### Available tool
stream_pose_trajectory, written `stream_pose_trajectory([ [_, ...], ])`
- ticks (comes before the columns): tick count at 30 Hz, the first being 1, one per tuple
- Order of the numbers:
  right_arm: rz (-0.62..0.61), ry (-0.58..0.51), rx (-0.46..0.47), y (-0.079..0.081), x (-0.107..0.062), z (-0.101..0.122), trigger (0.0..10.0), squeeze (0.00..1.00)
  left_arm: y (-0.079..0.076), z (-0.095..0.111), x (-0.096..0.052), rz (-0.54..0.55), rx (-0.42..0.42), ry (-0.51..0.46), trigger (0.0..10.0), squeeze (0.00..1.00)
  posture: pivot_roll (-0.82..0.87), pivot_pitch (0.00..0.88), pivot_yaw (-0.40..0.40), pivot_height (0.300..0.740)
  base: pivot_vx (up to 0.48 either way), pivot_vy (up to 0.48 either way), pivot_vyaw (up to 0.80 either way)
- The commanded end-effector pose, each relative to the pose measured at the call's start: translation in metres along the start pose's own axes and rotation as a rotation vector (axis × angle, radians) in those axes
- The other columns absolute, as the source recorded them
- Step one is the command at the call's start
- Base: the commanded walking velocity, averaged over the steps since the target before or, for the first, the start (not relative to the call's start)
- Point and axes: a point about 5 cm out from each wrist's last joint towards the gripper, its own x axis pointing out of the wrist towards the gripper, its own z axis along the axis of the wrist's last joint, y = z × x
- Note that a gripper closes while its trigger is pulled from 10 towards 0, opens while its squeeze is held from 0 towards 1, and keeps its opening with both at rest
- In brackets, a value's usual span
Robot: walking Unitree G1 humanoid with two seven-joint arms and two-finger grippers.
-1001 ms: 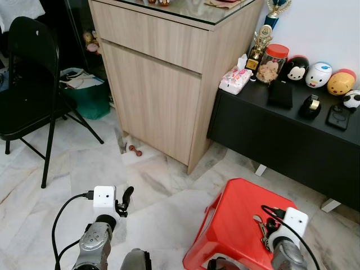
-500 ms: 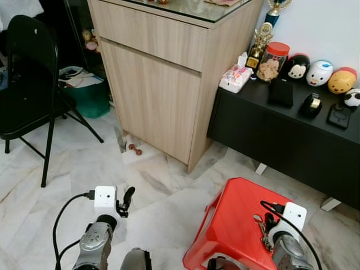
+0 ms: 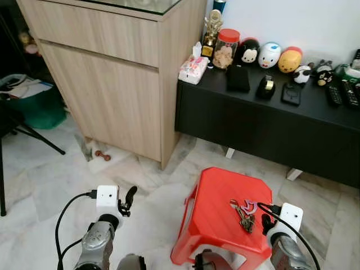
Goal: Hang keys on a hook
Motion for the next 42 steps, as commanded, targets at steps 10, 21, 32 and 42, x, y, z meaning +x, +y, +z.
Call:
stream_pose_trajectory([
  [10,0.048,-0.044,-0.049,0.007,0.0,0.006,10.0,0.0,0.001,-0.003,-0.002,0.004,-0.008,0.018,10.0,0.0,0.11,0.11,-0.08,0.621,0.0,0.0,0.0],
  [21,0.056,-0.089,-0.062,0.009,0.0,0.01,10.0,0.0,0.0,-0.003,-0.002,0.007,-0.008,0.017,10.0,0.0,0.11,0.11,-0.082,0.602,0.0,0.0,0.0],
  [32,0.043,-0.064,-0.07,0.008,0.0,0.008,10.0,0.0,0.0,-0.003,-0.001,0.0,-0.005,0.021,10.0,0.0,0.11,0.113,-0.081,0.593,0.132,0.0,-0.04],
  [42,0.05,-0.072,-0.068,0.01,0.0,0.008,10.0,0.0,-0.001,-0.003,-0.001,0.0,0.0,0.019,10.0,0.0,0.11,0.113,-0.081,0.585,0.306,0.0,-0.04],
])
